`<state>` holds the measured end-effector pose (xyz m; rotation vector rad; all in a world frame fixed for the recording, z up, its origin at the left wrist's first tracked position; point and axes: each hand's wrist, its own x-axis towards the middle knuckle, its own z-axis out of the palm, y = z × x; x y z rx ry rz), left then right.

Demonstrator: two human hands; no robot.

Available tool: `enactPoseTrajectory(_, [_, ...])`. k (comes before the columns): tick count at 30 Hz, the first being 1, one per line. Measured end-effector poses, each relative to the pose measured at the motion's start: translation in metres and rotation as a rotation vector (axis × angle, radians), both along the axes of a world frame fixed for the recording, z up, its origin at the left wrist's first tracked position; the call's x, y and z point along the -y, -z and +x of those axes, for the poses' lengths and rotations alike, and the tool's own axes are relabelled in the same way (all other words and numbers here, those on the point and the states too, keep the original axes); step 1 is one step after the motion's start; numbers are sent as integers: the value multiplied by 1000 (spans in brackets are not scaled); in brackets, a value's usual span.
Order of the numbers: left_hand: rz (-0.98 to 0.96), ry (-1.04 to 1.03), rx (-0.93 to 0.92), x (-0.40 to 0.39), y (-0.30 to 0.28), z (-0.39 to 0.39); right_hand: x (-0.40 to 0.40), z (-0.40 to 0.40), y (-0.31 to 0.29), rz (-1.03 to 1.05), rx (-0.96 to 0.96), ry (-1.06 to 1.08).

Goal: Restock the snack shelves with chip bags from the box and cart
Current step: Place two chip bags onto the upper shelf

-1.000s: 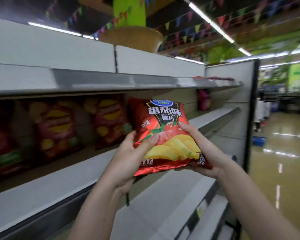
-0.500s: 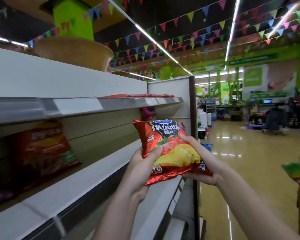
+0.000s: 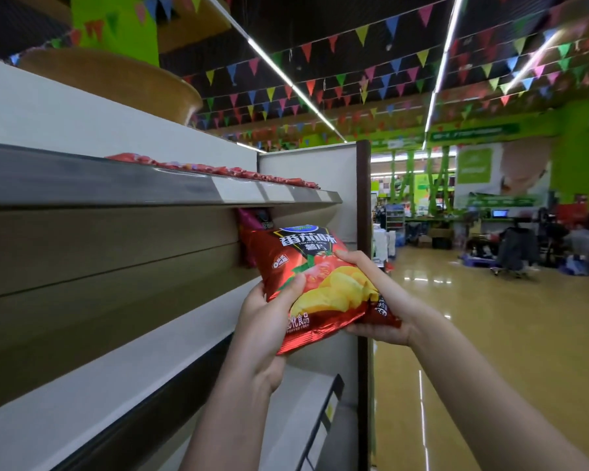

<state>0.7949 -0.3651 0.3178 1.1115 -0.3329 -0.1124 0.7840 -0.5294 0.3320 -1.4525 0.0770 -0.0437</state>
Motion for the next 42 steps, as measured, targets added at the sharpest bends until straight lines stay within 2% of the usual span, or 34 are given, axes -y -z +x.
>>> enactPoseTrajectory(5, [-86, -115, -52, 30, -9, 64, 28, 89, -20, -88, -19, -111])
enactPoseTrajectory(13, [-41, -298, -76, 45, -19, 111, 41, 188, -30, -144, -19, -383])
enactPoseTrajectory(16, [25, -397, -27, 42, -24, 129, 33, 228, -30, -134, 27, -502])
enactPoseTrajectory(19, [26, -388, -4, 28, -23, 144, 24, 265, -30, -148, 80, -567])
enactPoseTrajectory(21, [273, -498, -69, 35, -26, 156, 18, 289, -28, -153, 103, -596])
enactPoseTrajectory(24, [477, -688, -161, 46, -27, 172, 14, 325, -26, -192, 94, -642])
enactPoseTrajectory(27, [791, -701, -168, 55, -33, 178, 17, 346, -22, -250, 74, -726])
enactPoseTrajectory(30, [1024, -682, -282, 51, -44, 194, 24, 359, -17, -315, 83, -821])
enactPoseTrajectory(33, [1095, -598, -396, 47, -48, 208, 23, 369, -15, -349, 100, -872])
enactPoseTrajectory(35, [1082, -615, -402, 42, -50, 223, 16, 379, -15, -341, 131, -874])
enactPoseTrajectory(40, [951, -763, -143, 35, -43, 274, 7, 400, -25, -594, 408, -670])
enactPoseTrajectory(42, [966, -821, -64, 30, -34, 297, 8, 410, -29, -602, 479, -638])
